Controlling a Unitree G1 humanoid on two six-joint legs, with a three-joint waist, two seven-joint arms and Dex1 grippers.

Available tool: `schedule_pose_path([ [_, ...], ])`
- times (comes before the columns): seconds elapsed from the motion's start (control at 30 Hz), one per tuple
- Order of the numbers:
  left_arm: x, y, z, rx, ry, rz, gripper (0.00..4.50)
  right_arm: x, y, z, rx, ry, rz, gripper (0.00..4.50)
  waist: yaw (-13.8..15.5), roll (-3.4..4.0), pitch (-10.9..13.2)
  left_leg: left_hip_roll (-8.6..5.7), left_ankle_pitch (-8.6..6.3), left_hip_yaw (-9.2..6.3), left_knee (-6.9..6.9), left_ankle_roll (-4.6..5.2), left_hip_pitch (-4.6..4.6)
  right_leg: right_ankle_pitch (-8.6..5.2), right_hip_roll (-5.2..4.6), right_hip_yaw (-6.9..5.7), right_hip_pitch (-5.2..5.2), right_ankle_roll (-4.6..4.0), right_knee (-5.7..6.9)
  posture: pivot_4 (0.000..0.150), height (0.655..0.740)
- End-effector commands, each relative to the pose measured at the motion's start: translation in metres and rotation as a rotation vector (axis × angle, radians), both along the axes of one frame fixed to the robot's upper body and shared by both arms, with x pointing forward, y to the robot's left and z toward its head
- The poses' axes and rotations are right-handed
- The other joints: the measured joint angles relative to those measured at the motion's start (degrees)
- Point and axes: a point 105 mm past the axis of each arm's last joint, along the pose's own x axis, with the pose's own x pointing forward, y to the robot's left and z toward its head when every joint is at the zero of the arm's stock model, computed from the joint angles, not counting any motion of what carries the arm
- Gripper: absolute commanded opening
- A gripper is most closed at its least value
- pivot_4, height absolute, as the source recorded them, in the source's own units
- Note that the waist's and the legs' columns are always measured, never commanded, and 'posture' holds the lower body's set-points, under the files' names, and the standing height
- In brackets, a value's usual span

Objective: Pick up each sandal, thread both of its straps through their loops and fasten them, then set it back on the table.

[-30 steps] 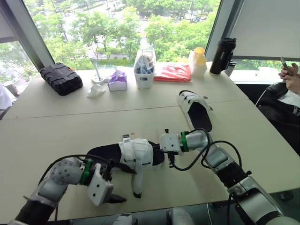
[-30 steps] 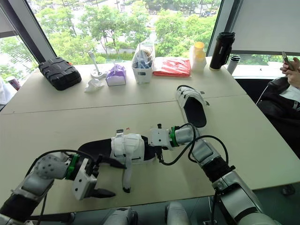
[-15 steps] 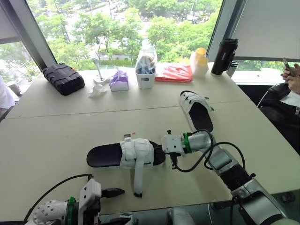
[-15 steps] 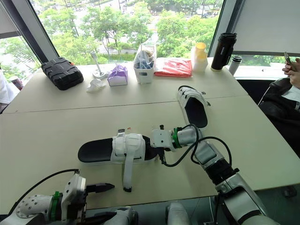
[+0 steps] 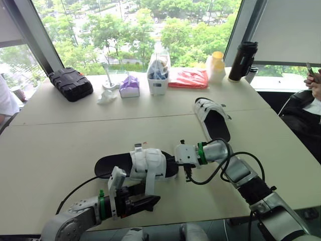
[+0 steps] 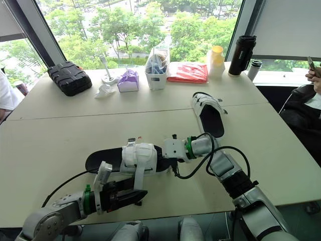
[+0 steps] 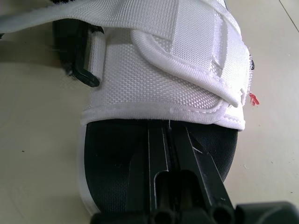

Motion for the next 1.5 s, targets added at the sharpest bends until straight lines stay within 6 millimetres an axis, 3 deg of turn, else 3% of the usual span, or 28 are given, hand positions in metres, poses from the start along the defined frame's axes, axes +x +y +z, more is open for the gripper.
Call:
schedule_pose_path([
  [0.03, -0.001, -0.006, 0.001, 0.006, -0.006, -0.045, 2.02, -0.006, -0.002, -0.010, -0.041, 0.034, 0.012, 0.00, -0.01, 0.00, 0.00, 0.00, 0.00, 0.00, -0.01, 0.00, -0.01, 0.00, 0.00, 0.00, -0.01, 0.00, 0.00, 0.150, 0.7400],
  [0.17, 0.000, -0.008, 0.001, 0.009, -0.010, -0.056, 0.08, -0.006, -0.003, -0.010, -0.038, 0.032, 0.006, 0.00, 0.00, 0.00, 0.00, 0.00, 0.00, 0.01, 0.00, 0.00, -0.02, -0.04, -0.01, 0.01, -0.02, -0.07, -0.01, 0.150, 0.7400],
  [0.33, 0.008, -0.009, 0.016, -0.046, -0.015, -0.036, 0.08, -0.006, -0.003, -0.011, -0.037, 0.031, 0.004, 0.00, 0.00, -0.01, 0.01, 0.01, 0.00, 0.00, 0.00, 0.00, -0.02, -0.04, -0.01, 0.01, -0.01, -0.07, -0.01, 0.150, 0.7400],
  [0.5, 0.014, -0.001, 0.044, -0.154, 0.001, -0.077, 0.08, -0.005, -0.003, -0.011, -0.039, 0.029, 0.004, 0.00, -0.02, -0.02, 0.01, 0.01, 0.00, -0.03, 0.00, 0.00, -0.02, -0.04, -0.01, 0.01, -0.02, -0.06, -0.01, 0.150, 0.7400],
  [0.73, 0.054, -0.001, 0.071, -0.227, -0.081, -0.012, 0.08, -0.004, -0.002, -0.010, -0.039, 0.026, 0.005, 0.00, -0.01, -0.03, 0.01, -0.01, 0.03, -0.01, 0.01, -0.05, -0.02, 0.06, -0.01, 0.00, -0.01, 0.11, -0.01, 0.150, 0.7400],
  [1.1, 0.073, -0.028, 0.060, -0.216, -0.074, -0.028, 0.08, -0.005, -0.003, -0.009, -0.031, 0.025, -0.009, 0.00, 0.19, -0.05, -0.01, -0.25, 0.09, -0.05, 0.02, -0.16, 0.00, 0.08, -0.06, 0.01, 0.05, 0.10, -0.02, 0.150, 0.7400],
  [1.5, 0.056, -0.036, 0.040, -0.117, -0.028, -0.102, 0.08, -0.003, -0.001, -0.008, -0.025, 0.019, -0.015, 0.00, 0.13, -0.06, -0.04, -0.36, 0.10, -0.15, 0.05, -0.18, 0.05, 0.06, -0.11, 0.01, 0.18, 0.11, -0.02, 0.150, 0.7400],
])
